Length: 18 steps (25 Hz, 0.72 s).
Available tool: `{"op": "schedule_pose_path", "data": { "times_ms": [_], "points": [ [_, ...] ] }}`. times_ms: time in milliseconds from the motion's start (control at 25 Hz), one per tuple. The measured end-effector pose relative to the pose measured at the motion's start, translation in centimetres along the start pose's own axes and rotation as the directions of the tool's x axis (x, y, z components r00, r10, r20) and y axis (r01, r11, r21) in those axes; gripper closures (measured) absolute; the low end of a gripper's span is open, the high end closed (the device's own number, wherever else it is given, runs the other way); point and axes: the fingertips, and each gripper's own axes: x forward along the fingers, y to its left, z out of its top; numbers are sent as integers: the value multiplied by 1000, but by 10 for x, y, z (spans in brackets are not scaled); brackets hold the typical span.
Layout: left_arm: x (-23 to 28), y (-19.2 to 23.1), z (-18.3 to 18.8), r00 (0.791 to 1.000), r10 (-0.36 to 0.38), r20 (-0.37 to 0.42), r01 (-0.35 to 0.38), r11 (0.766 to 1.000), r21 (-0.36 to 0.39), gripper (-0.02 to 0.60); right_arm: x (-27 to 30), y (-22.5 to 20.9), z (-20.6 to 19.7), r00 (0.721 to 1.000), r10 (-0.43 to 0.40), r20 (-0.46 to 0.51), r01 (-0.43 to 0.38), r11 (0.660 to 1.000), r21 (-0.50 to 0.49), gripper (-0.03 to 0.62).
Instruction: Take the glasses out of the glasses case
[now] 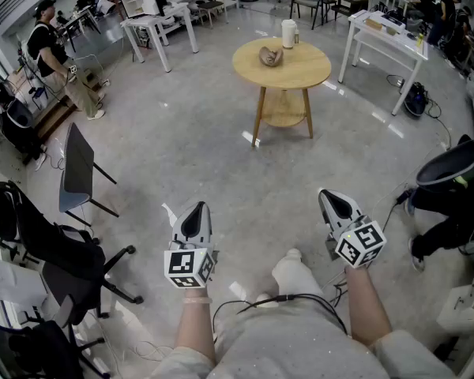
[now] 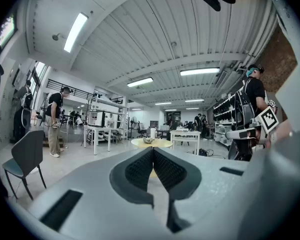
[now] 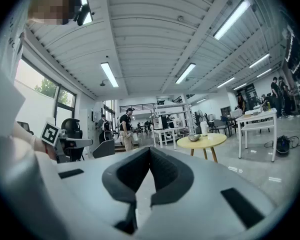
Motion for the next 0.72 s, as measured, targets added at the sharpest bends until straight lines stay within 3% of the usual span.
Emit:
{"op": "schedule_pose_path", "data": {
  "times_ms": [720],
  "points": [
    [122, 63, 14, 997, 74, -17, -75, 996, -44, 577, 130, -86, 20, 1000, 17, -9, -17, 1000, 23, 589]
  ]
}}
